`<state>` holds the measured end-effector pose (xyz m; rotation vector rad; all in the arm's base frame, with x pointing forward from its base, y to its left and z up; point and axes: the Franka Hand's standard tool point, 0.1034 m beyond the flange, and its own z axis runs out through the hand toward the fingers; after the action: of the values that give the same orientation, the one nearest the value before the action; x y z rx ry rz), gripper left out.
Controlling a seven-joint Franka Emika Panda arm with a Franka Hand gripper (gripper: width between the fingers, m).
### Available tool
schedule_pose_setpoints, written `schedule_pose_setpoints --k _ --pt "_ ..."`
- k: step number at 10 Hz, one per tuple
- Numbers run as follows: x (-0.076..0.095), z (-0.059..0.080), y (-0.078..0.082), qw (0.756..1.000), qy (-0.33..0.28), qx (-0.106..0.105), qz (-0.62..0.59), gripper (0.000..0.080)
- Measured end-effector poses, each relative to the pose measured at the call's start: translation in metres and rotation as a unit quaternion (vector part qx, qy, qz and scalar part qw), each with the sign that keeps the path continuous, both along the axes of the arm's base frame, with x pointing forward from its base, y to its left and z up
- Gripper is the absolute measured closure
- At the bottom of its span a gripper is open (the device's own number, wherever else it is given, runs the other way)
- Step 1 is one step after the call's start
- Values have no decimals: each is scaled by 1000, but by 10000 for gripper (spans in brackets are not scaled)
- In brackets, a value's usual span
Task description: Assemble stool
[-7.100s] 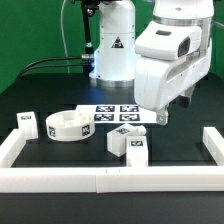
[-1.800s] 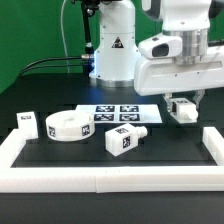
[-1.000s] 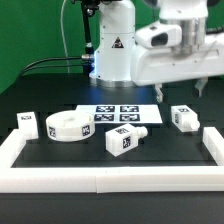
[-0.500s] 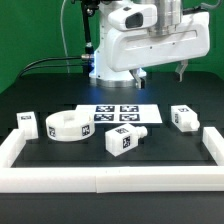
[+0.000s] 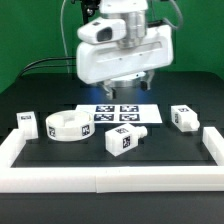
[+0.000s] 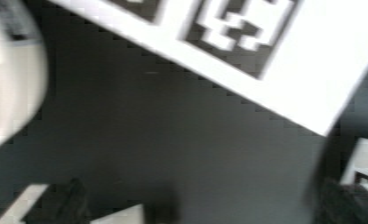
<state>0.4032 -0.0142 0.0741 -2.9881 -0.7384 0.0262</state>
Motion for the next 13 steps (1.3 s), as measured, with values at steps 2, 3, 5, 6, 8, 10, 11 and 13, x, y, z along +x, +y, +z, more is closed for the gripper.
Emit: schedule_pose_setpoints --k 2,3,5,6,8,10,11,13 --pt "-1 -1 -4 1000 5 1 -6 150" --pt "-1 -1 -3 1000 5 1 -6 150" --pt "-1 -3 -7 1000 6 1 -3 150" --pt "1 -5 -23 1000 10 3 16 150" --pt "7 -2 -45 1000 15 4 1 150" --pt "4 -10 -60 1000 11 2 15 150" --pt "1 -17 -65 1000 13 1 13 150" --pt "-4 -30 -71 1000 13 -2 13 150"
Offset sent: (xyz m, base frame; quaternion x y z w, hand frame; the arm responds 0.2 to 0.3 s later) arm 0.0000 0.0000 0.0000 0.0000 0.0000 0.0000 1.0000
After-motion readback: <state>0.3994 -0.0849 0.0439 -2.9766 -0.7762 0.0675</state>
